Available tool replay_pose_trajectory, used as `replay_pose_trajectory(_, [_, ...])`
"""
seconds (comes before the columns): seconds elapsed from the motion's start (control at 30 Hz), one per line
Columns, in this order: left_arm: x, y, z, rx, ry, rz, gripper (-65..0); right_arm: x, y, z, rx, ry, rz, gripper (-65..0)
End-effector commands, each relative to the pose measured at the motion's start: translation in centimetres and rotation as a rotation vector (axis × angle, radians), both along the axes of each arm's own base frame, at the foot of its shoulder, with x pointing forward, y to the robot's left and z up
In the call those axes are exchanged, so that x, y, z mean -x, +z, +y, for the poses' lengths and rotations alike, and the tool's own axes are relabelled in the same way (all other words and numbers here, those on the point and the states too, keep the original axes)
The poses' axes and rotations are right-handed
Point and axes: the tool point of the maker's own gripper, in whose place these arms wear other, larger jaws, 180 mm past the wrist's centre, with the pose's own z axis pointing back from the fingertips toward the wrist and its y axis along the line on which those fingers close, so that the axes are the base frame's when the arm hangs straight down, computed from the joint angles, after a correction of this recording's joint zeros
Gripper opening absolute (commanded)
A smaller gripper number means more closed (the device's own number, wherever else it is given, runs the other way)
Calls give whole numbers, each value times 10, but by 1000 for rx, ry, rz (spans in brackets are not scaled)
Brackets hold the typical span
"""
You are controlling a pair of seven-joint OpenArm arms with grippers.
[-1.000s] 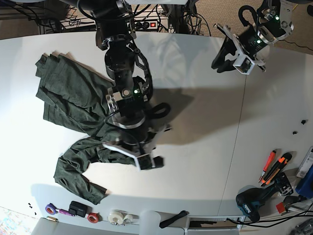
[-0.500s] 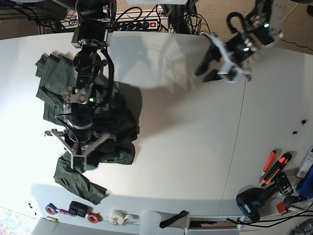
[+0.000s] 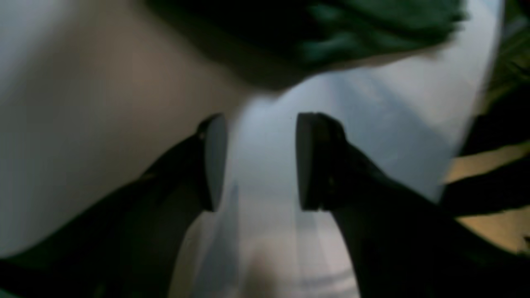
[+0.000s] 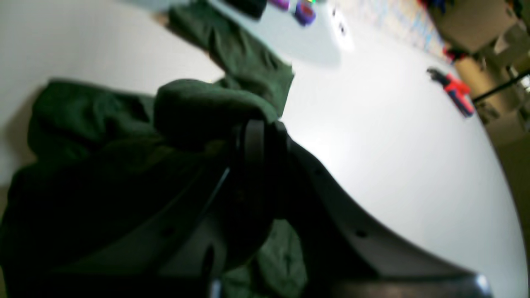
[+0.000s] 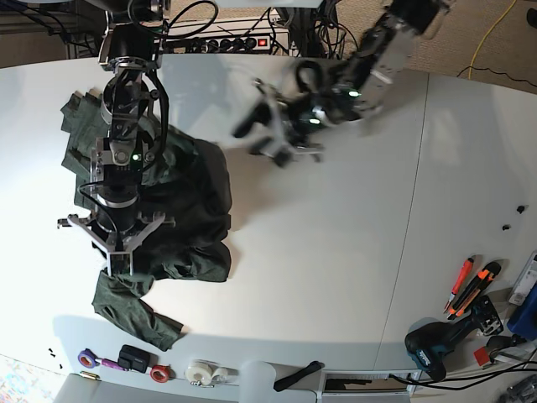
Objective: Layout the t-shirt on the table in an organized manner, then fold the t-shirt properly
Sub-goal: 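Reach the left gripper to the bunched shirt and grasp fabric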
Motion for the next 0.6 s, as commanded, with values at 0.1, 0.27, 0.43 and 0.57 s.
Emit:
replay_pose_trajectory(0.1, [1,30,-42,55,-29,-78,-368,-18,49,2,16,23,-153,-650])
replay_pose_trajectory(0.27, [-10,32,-63,8,11,-138,-368,-31,73,10,-38,53,-220,-650])
replay_pose_trajectory(0.43, [-22,16,-82,4,15,-97,-368,-34,74,17,-86,81,-227,-650])
replay_pose_trajectory(0.57, [-31,1,-102,-3,7,-54,-368,-36,71,25,-105,127,-211,-650])
